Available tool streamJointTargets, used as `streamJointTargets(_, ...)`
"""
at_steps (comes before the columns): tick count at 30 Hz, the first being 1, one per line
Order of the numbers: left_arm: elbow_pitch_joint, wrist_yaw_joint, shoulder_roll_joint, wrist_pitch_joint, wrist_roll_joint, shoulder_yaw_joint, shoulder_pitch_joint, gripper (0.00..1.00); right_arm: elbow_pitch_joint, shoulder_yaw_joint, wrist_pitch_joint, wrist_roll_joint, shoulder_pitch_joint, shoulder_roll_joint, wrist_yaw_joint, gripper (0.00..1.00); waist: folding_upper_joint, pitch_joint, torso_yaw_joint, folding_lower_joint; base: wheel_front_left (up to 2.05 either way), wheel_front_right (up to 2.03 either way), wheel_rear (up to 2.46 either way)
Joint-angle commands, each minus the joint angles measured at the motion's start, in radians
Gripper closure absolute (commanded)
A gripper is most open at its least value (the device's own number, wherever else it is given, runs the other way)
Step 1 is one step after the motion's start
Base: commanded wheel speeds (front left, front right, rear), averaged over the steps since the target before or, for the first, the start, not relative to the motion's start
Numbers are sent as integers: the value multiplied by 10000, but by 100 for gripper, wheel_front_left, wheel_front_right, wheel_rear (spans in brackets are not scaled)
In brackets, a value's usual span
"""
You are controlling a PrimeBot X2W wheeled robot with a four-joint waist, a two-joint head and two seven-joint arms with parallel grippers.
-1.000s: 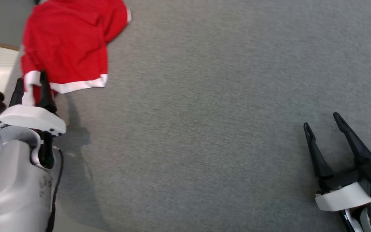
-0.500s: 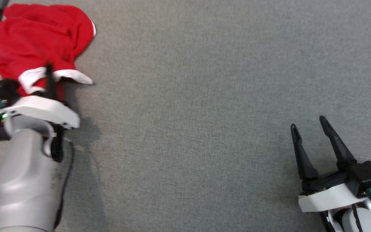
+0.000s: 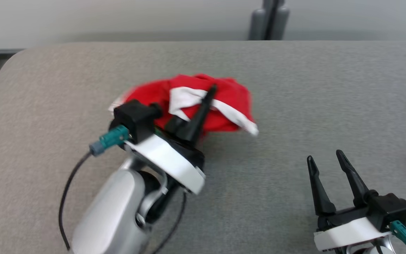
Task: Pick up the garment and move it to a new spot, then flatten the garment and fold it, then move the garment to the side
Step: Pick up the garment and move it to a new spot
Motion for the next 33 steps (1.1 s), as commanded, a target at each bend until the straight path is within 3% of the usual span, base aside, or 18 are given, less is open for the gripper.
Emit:
streamJointTargets(1,-770,164,35,333,-131,-192,264,100,-20,-79,-3,183,153,-20,-2,0,-1,-380,-687,0,0,0,0)
streamJointTargets(7,-3406,944,-43,1726,-439,-1057,1005,100,-81,-124,-3,519,327,-19,-2,0,-1,-419,-1531,0,0,0,0)
streamJointTargets(12,-4130,1557,-75,2281,-1038,-1245,1212,100,-107,-145,-5,628,254,-16,-2,0,-1,-346,-2034,0,0,0,0)
streamJointTargets(15,-3204,1913,-75,2566,-1434,-1072,1424,100,-83,-100,-5,672,154,-17,-2,0,-1,-240,-2228,0,0,0,0)
streamJointTargets(19,-557,2046,238,2573,-1372,-734,1160,100,-8,-45,-3,693,104,-18,-2,0,-1,-100,-2356,0,0,0,0)
streamJointTargets(22,1584,1373,44,2061,-1719,-850,919,100,150,85,-3,634,99,-17,-2,0,-1,-78,-2387,0,0,0,0)
streamJointTargets(23,2223,1246,45,1911,-1754,-903,873,76,201,151,-5,647,90,-20,-2,0,-1,-87,-2401,0,0,0,0)
streamJointTargets(24,2732,1044,37,1798,-1771,-1039,825,26,223,203,-3,660,87,-20,-2,0,-1,-108,-2393,0,0,0,0)
streamJointTargets(25,2732,1044,37,1798,-1771,-1039,825,26,223,203,-3,660,87,-20,-2,0,-1,-108,-2393,0,0,0,0)
streamJointTargets(26,3111,911,6,1626,-1878,-1119,761,0,228,212,-3,657,106,-20,-2,0,-1,-131,-2350,0,0,0,0)
streamJointTargets(29,3731,761,-59,857,-1834,-1271,714,0,273,177,-3,612,251,-22,-2,0,-1,-272,-2149,0,0,0,0)
streamJointTargets(33,3777,880,257,-164,-1339,-1383,1316,0,295,11,-3,601,347,-24,-2,0,-1,-533,-1866,0,0,0,0)
